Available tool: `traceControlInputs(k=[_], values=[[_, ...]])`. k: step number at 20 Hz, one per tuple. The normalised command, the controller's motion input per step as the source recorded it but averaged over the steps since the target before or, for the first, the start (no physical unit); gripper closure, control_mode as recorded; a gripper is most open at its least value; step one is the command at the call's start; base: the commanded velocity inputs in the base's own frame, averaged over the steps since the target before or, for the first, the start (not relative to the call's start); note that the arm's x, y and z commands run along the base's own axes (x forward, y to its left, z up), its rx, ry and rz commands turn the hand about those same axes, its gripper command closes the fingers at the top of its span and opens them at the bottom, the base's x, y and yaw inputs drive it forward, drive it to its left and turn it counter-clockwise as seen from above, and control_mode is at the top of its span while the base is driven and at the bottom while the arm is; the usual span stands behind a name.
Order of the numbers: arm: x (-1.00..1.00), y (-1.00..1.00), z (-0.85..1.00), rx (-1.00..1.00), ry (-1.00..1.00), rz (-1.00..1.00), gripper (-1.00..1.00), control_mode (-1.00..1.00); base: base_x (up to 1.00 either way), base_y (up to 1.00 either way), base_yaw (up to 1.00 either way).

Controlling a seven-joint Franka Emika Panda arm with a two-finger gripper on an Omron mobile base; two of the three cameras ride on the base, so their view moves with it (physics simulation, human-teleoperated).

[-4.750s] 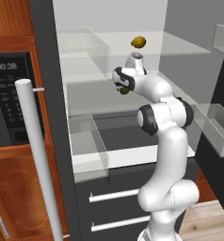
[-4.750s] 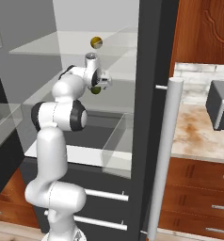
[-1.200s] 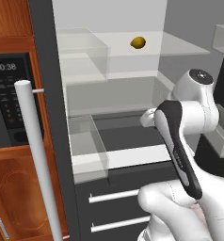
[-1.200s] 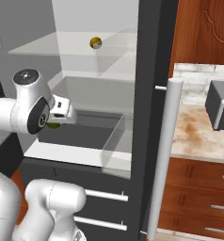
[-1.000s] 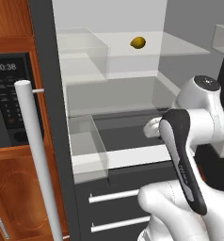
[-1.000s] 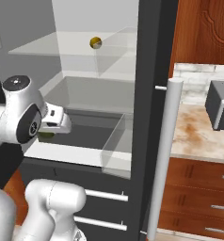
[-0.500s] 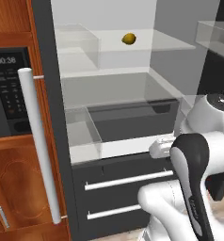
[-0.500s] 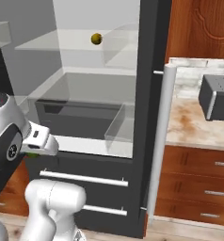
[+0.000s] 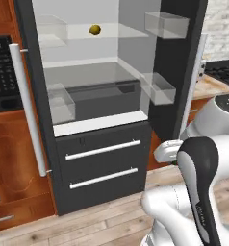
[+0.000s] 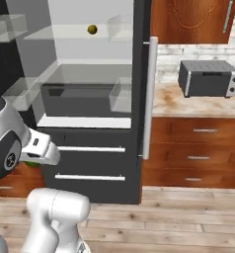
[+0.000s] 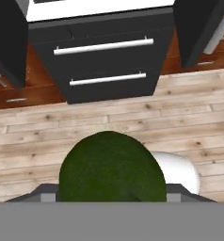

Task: Grab the lime and lemon from the fridge, place them in the blender, close the lid, and turn on the blender to create a marinade.

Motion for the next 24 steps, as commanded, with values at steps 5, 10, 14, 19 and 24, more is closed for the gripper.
traceControlInputs(k=[5,10,14,19,24], values=[[0.00,0.00,0.00,0.00,0.00,0.00,1.00,1.00,-0.89,0.00,-0.61],[0.00,0.00,0.00,0.00,0.00,0.00,1.00,1.00,-0.44,0.00,-0.86],[0.00,0.00,0.00,0.00,0.00,0.00,1.00,1.00,-0.14,0.00,-0.90],[0.00,0.00,0.00,0.00,0.00,0.00,1.00,1.00,0.00,0.00,-0.85],[0.00,0.00,0.00,0.00,0.00,0.00,1.00,1.00,0.05,0.00,-0.74]])
